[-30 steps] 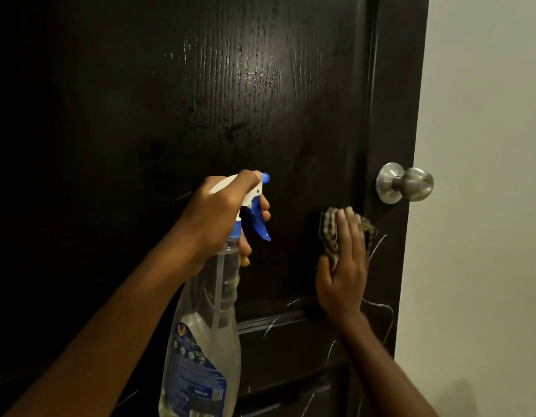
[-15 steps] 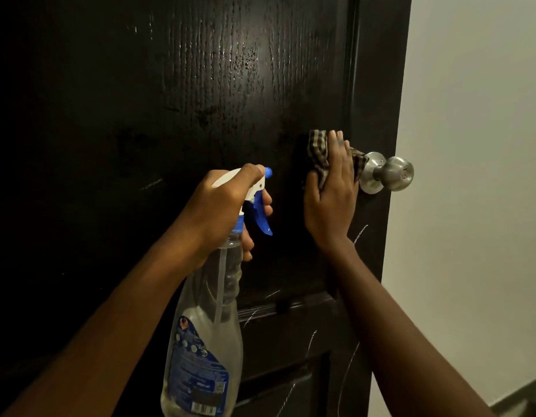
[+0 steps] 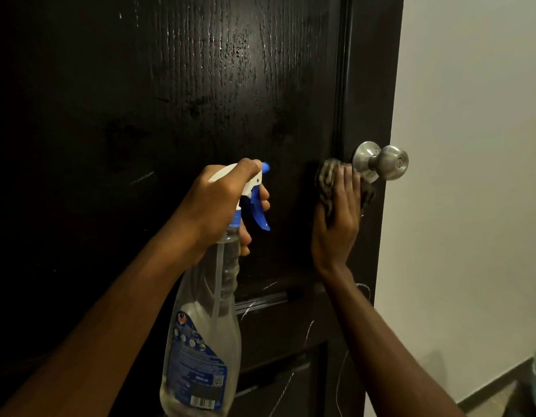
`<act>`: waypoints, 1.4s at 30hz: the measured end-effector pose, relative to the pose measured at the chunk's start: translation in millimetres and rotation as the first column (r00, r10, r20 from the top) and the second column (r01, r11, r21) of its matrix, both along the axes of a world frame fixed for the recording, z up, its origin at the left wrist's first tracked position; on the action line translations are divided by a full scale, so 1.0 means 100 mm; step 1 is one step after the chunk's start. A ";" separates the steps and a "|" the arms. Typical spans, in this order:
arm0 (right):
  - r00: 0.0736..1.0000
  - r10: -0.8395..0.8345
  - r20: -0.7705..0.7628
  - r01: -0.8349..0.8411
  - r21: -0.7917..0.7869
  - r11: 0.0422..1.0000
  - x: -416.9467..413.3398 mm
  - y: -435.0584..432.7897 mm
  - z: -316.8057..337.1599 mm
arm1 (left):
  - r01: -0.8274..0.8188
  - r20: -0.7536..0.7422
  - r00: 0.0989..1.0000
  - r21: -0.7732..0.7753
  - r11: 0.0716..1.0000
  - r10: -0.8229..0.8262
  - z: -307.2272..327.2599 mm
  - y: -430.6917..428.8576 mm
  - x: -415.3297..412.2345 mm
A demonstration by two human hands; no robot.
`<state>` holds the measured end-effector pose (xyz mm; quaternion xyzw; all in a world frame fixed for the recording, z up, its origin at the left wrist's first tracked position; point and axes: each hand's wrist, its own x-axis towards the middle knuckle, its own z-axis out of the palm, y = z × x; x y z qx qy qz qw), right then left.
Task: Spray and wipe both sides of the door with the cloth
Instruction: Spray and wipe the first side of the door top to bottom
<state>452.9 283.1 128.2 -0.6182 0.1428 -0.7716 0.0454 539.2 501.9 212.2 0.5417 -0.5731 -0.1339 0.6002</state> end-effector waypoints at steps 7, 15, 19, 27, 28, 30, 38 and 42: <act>0.993 -0.082 -0.084 0.083 0.009 0.996 -0.08 -0.06 -0.11 | 0.009 -0.006 1.000 0.008 1.000 -0.009 -0.06 -0.12 0.02; 0.984 0.171 -0.039 -0.165 0.135 0.977 -0.52 -0.10 -0.83 | 0.048 0.017 0.999 0.048 0.998 -0.049 -0.28 -0.40 -0.22; 0.843 0.239 0.482 -0.380 0.221 0.898 -0.74 -0.08 -0.74 | 0.090 0.001 0.996 0.103 0.991 -0.091 -0.50 -0.59 -0.39; 0.862 0.234 0.450 -0.372 0.247 0.894 -0.89 -0.29 -0.71 | 0.012 0.093 0.995 0.219 0.976 -0.033 -0.73 -0.86 -0.63; 0.876 0.218 0.431 -0.350 0.255 0.902 -0.86 -0.31 -0.65 | -0.002 0.095 0.995 0.216 0.976 -0.019 -0.75 -0.85 -0.61; 0.922 0.176 0.345 -0.272 0.254 0.928 -0.76 -0.31 -0.48 | -0.025 0.080 0.997 0.190 0.981 0.010 -0.75 -0.82 -0.55; 0.985 -0.134 -0.112 0.141 0.057 0.988 -0.26 -0.43 -0.70 | -0.096 0.080 0.993 0.060 0.994 0.091 -0.66 -0.64 -0.38; 0.998 -0.054 0.022 0.044 0.338 0.940 -0.46 -0.53 -1.09 | -0.090 0.069 0.994 0.065 0.994 0.085 -0.68 -0.63 -0.35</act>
